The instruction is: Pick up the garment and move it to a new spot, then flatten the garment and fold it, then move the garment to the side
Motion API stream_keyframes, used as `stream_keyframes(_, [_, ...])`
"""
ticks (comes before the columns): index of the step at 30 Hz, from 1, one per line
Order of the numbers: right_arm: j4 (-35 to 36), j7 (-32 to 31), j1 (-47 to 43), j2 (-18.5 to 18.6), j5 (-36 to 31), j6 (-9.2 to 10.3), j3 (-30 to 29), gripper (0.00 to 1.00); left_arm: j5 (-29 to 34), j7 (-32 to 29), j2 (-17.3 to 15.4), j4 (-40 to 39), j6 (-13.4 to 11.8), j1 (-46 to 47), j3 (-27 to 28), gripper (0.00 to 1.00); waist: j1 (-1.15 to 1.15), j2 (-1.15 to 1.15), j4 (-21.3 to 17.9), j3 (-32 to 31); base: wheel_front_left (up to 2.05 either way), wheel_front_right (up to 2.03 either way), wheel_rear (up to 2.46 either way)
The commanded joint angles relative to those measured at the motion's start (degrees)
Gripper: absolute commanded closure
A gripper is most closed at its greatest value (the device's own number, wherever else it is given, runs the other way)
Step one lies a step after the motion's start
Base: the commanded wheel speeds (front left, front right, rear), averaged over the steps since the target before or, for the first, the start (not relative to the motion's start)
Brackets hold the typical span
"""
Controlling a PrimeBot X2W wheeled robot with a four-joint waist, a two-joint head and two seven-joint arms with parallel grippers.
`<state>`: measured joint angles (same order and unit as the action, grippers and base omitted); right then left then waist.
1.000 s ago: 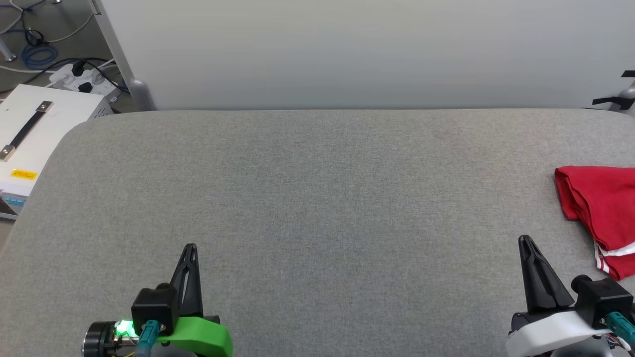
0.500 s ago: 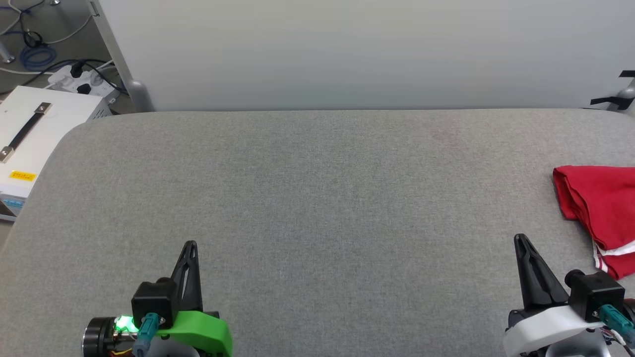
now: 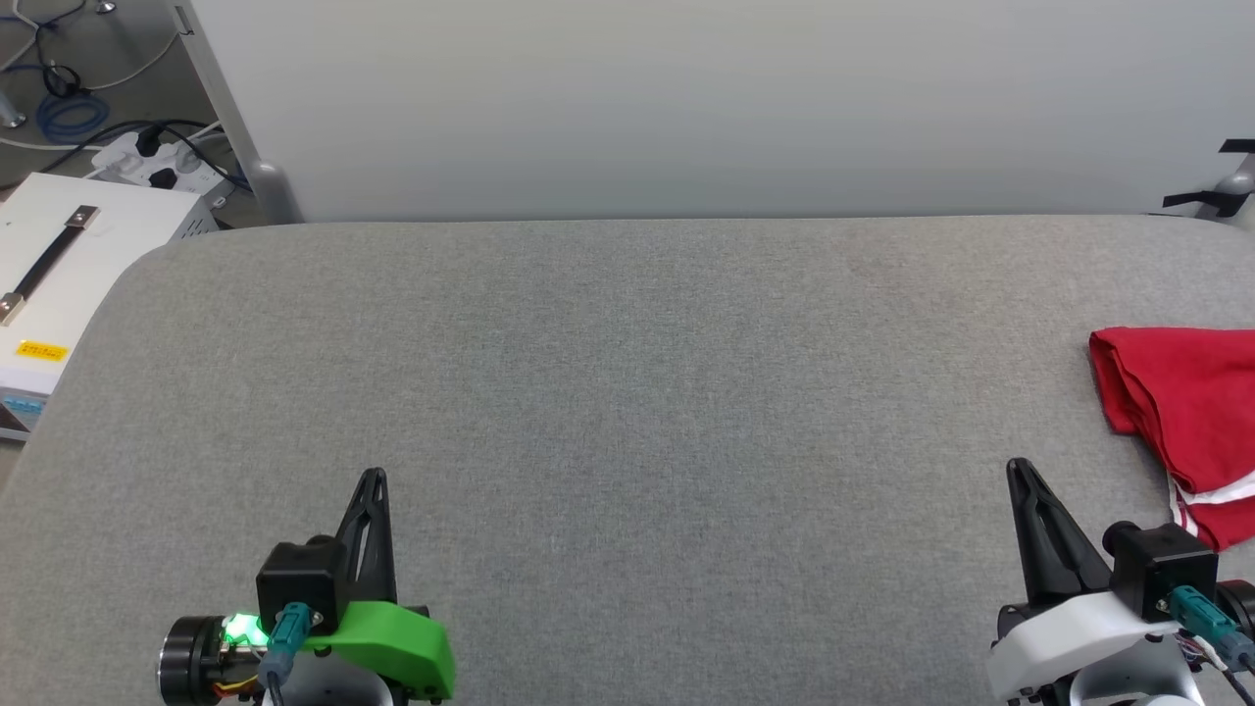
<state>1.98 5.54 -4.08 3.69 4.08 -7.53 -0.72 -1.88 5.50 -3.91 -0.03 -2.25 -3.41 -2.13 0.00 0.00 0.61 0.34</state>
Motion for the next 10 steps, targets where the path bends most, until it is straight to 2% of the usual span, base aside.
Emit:
stream_keyframes(1, [-0.3,-0.3,1.2,-0.2,-0.8,0.03,0.1,1.0,0.6,-0.3,0.3,0.0,0.3,1.1,0.2,1.0,0.0,0.0,0.0,0.0,0.0,0.0,0.0])
stream_keyframes(10, [-0.6,-1.4,1.7,-0.3,-1.5,0.03,0.2,1.0,0.9,-1.3,0.4,0.0,0.7,1.6,0.6,1.0,0.0,0.0,-0.1,-0.1,0.0,0.0,0.0])
